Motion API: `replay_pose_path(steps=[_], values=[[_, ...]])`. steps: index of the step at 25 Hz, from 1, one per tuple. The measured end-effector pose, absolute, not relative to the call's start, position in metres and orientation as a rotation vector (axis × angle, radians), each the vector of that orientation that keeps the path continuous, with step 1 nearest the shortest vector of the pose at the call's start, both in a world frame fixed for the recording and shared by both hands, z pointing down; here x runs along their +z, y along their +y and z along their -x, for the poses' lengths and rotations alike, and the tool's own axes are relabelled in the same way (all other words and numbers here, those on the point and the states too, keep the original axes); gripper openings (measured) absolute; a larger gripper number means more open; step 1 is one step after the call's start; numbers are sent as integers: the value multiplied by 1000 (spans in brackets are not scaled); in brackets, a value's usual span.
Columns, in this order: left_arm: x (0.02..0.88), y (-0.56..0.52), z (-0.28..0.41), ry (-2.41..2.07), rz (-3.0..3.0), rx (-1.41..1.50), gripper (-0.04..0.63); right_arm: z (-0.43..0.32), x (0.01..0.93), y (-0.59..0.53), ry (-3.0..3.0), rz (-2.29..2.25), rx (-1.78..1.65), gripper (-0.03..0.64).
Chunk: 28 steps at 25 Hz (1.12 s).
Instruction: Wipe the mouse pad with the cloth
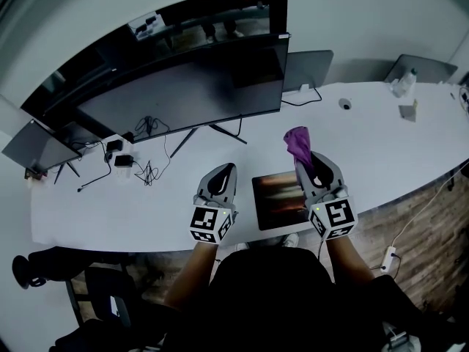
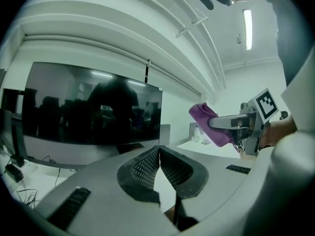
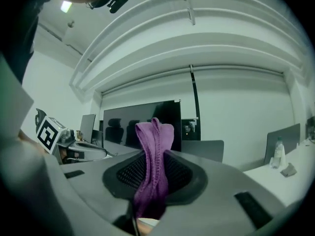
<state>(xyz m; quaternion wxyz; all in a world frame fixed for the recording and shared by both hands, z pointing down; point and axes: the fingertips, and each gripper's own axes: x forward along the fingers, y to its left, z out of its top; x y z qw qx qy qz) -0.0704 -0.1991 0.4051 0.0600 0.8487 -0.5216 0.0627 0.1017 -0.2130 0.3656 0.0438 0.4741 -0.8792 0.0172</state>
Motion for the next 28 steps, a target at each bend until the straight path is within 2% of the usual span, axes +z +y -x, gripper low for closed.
replay_pose_path(steps=[28], values=[[393,-182,52,-1587,-2575,142,21,-107,358,-199,-2680,-1465,-13,106]])
